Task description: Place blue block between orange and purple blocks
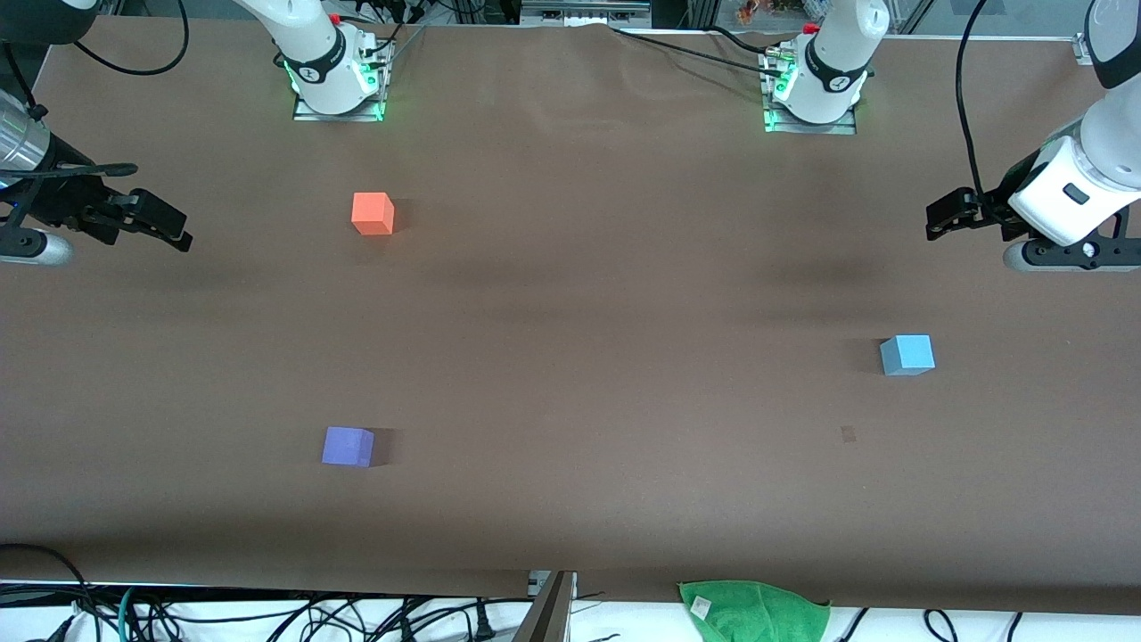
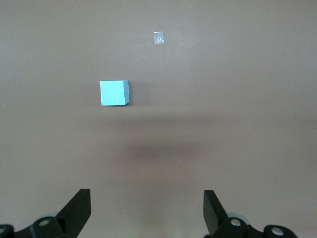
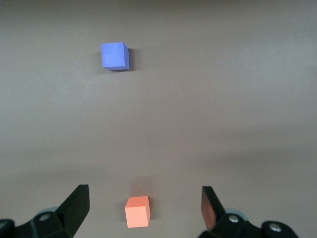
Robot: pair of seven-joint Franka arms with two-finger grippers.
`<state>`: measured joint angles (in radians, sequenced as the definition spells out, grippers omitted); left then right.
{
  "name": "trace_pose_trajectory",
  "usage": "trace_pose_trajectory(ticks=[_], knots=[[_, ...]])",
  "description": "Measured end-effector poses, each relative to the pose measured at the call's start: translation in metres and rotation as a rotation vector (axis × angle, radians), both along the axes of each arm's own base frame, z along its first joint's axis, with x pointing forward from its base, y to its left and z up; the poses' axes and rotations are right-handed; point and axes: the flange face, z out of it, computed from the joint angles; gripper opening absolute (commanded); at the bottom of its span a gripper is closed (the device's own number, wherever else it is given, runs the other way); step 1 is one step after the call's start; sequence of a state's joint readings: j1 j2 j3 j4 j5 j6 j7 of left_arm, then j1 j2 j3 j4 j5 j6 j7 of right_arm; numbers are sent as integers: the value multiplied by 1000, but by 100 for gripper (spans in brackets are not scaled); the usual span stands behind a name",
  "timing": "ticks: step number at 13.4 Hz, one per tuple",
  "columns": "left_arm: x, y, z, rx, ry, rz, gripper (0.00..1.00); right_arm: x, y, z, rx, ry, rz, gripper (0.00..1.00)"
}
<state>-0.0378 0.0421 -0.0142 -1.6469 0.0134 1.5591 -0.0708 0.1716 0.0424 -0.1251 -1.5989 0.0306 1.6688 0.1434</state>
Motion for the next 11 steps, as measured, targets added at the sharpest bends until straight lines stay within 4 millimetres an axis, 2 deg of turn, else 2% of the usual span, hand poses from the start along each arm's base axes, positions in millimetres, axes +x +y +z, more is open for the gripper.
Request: trace_pose_trajectory(ticks=[7,11], knots=[[2,0,1,0,-1,0,100,0,-5,0,1,-1,2,100],[2,0,0,0,2,0,100,0,3,0,4,-2,21,100]])
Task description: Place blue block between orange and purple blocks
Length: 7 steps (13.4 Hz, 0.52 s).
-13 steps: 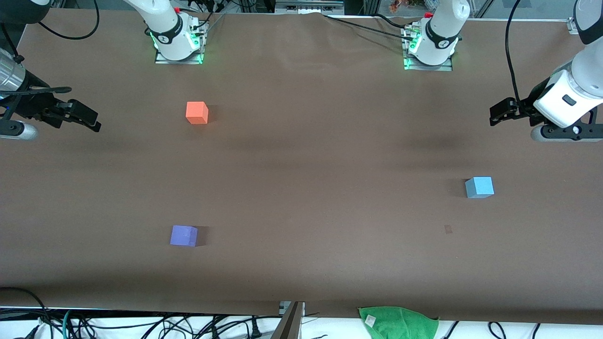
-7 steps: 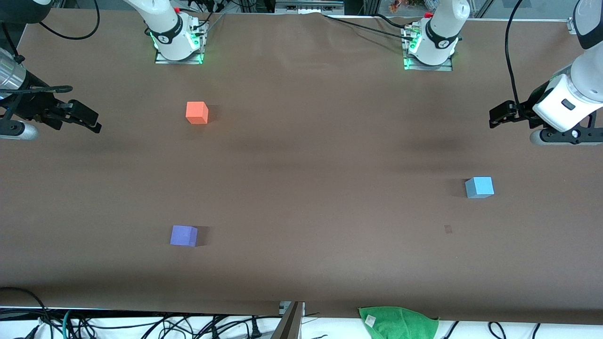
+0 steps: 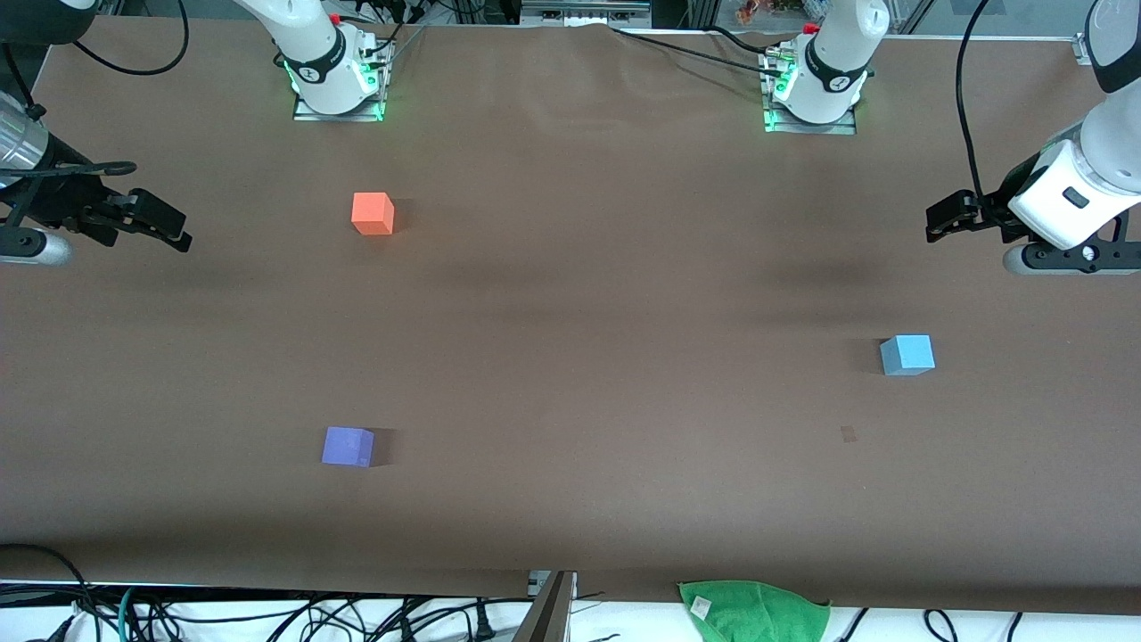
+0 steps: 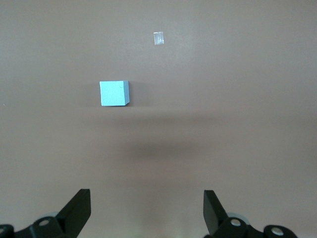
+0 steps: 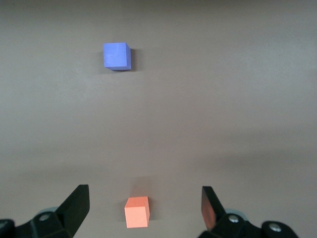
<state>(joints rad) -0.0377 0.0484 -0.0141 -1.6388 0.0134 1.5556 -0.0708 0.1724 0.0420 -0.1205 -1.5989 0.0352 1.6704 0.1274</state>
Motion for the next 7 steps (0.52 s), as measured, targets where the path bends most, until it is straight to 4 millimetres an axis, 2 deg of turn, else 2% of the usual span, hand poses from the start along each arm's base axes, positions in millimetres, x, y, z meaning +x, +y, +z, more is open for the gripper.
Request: trace_pose_trajectory(ticks=[4,6,7], knots=[[6,4,-9,0,6,7,100,-2,16,2,2,-3,29,100],[19,9,-27,-1,-9,17,95,-2,16,2,2,-4,29,100],[28,18,-42,0,-9,33,95,-2,16,2,2,-4,29,100]])
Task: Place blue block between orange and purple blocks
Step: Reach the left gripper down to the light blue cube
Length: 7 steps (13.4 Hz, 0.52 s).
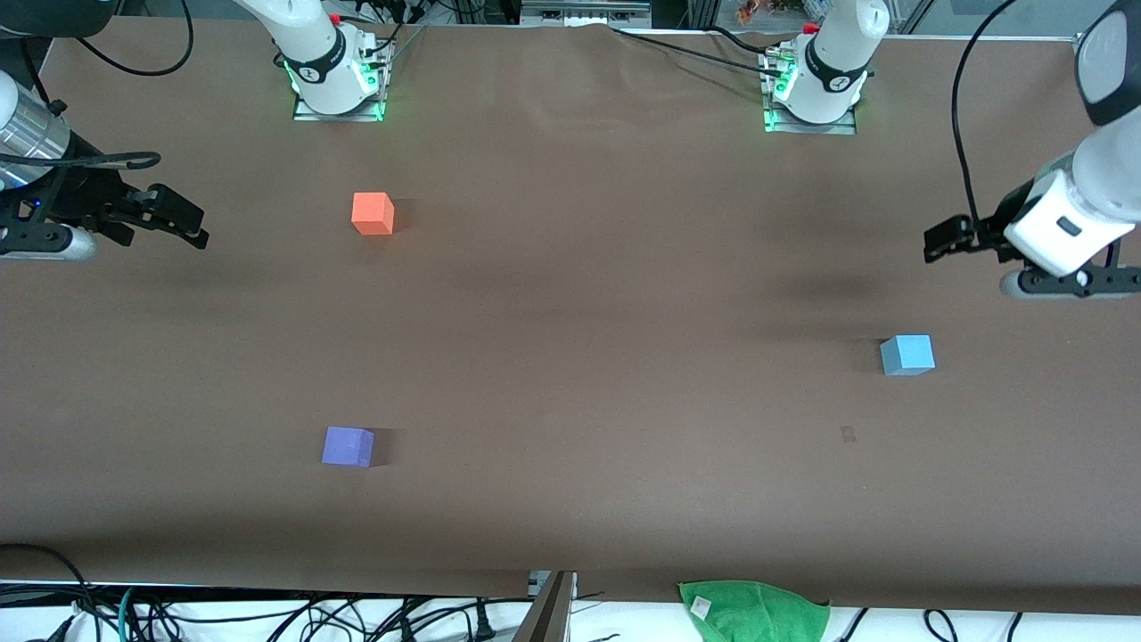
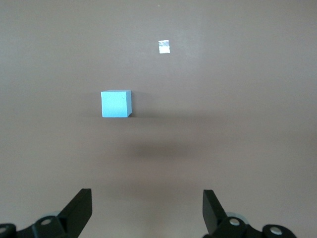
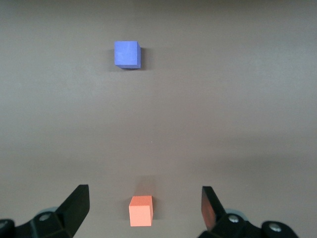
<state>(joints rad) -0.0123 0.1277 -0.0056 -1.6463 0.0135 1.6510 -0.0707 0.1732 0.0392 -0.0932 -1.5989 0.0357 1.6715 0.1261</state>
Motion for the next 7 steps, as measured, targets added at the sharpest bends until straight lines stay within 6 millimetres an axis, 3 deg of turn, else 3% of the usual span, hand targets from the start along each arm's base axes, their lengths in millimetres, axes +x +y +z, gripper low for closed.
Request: trace_pose_trajectory(ticks=[4,7], knots=[[35,54,-88,12,-46,-4,95,0,0,0,0,0,0,100],[35,84,-165,18,-138,13,97,0,0,0,0,-1,0,100]])
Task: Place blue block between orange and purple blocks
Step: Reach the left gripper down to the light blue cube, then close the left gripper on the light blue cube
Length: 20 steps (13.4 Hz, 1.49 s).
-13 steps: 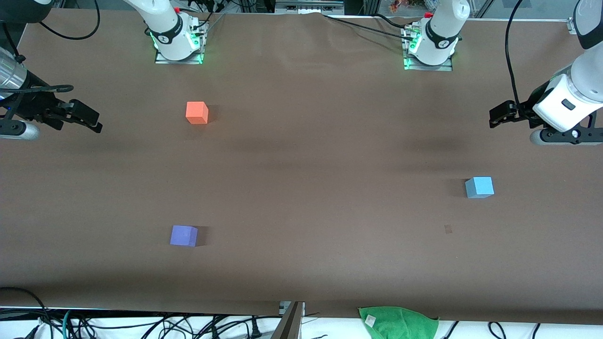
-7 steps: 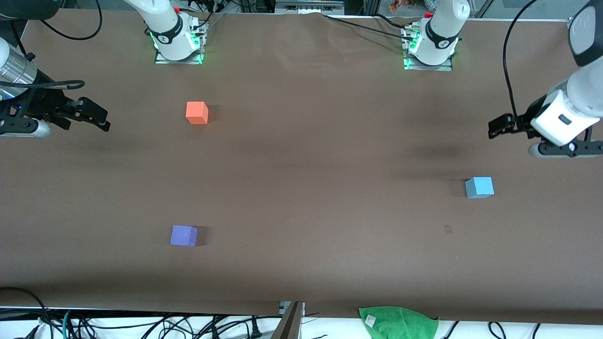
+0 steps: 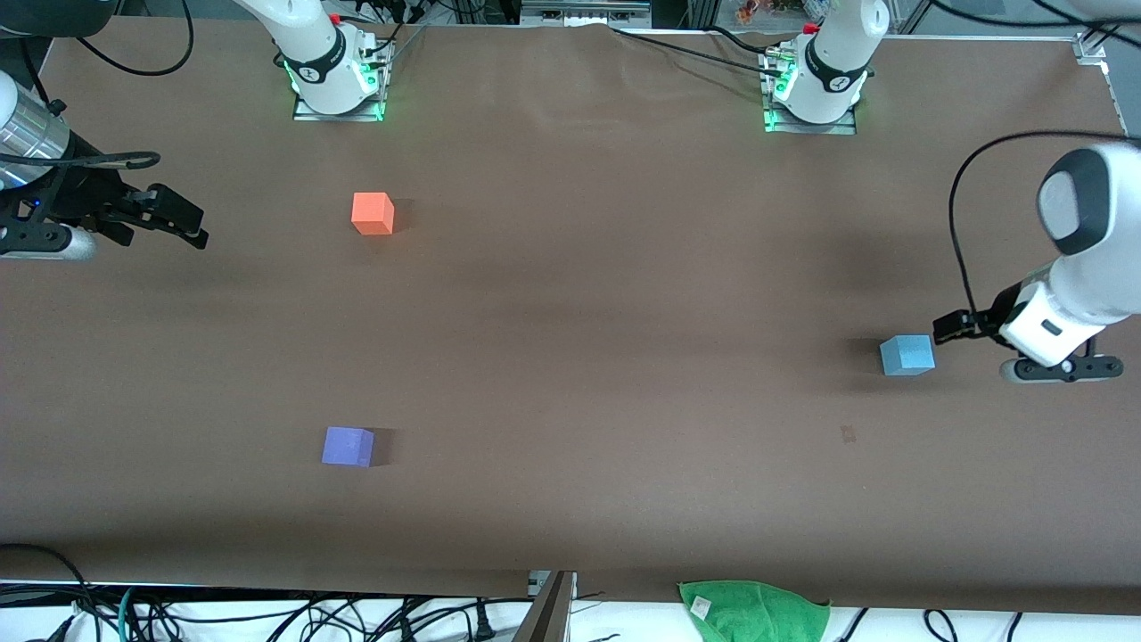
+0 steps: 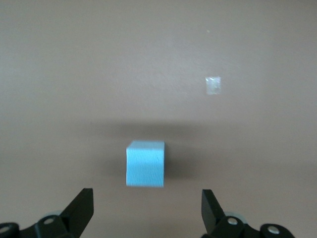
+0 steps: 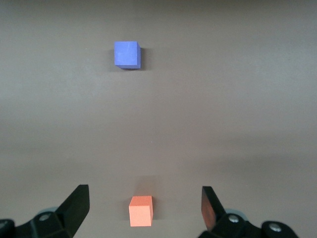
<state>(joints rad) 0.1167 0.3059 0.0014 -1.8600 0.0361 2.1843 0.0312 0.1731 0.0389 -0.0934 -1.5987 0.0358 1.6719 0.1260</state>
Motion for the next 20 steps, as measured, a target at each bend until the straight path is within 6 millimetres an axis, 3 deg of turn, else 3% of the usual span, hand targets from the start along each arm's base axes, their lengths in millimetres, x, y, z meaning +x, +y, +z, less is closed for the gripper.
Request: trace_pose_trajectory(ticks=[3,7,9,11,14,15,16,20], knots=[[-10,5,-64,4,-68,-1,96,0,0,0,0,0,0,100],[-25,21,-124,8,-95,-29,96,0,0,0,0,-1,0,100],[-34,25,-148,4,-83,-26,95,0,0,0,0,-1,0,100],[-38,21,-159,-2,-67,-30,95,0,0,0,0,-1,0,100],[-39,14,-164,-10,-59,-40,36,0,0,0,0,-1,0,100],[-40,14,-169,-11,-51,-39,22,0,0,0,0,-1,0,100],[-41,14,-173,-12,-45,-38,15,0,0,0,0,-1,0,100],[-38,9,-166,-18,-37,-46,17,0,0,0,0,-3,-1,100]])
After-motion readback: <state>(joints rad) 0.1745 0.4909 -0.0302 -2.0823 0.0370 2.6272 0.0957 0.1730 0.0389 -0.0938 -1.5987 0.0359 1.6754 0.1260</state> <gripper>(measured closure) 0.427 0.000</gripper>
